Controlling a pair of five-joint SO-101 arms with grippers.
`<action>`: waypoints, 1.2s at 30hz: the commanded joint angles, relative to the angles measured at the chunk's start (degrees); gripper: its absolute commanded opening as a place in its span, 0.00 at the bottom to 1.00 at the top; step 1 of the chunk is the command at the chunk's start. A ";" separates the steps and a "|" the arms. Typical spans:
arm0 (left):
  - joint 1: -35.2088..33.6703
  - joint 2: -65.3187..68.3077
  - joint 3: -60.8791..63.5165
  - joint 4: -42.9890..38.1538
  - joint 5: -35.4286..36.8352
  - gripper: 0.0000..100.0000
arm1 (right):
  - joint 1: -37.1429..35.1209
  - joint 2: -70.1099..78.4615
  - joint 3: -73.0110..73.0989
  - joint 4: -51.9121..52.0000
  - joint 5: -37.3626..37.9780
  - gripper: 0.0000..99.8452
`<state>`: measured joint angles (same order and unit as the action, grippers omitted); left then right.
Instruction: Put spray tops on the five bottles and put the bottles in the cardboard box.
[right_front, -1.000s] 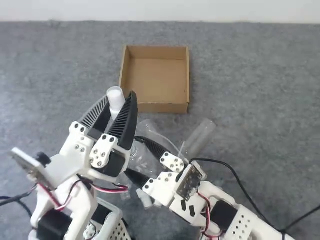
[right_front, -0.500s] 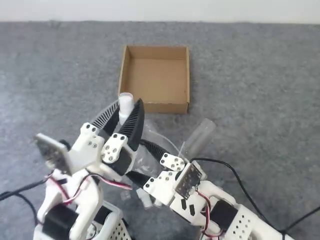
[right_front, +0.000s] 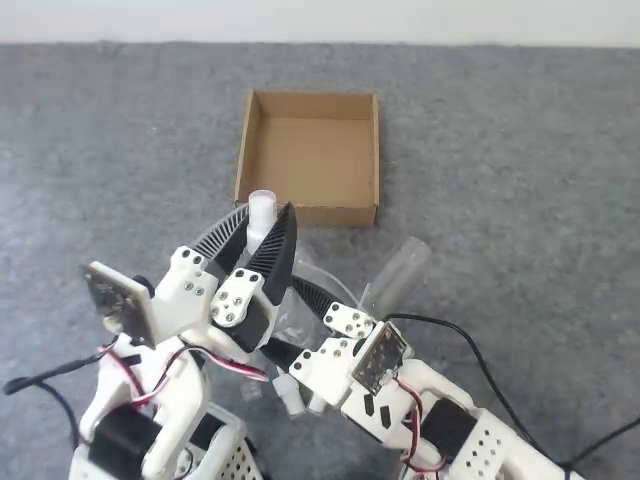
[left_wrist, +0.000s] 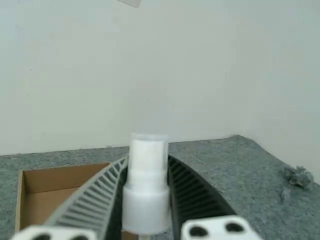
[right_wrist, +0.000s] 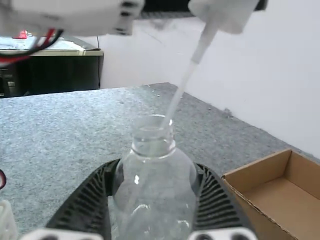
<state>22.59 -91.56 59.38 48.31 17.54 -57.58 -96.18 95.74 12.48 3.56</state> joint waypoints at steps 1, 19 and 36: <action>0.18 -0.35 0.40 -0.26 -1.05 0.12 | 2.51 -1.10 1.05 0.22 0.09 0.02; -2.37 -0.44 0.48 0.18 -0.53 0.15 | 5.76 -1.10 0.44 0.31 -4.84 0.02; 3.34 0.09 1.10 2.55 -6.86 0.02 | 8.84 -1.10 0.18 0.31 -4.92 0.01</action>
<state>24.53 -91.65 60.35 52.79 13.05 -49.76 -96.18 95.74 12.48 -0.92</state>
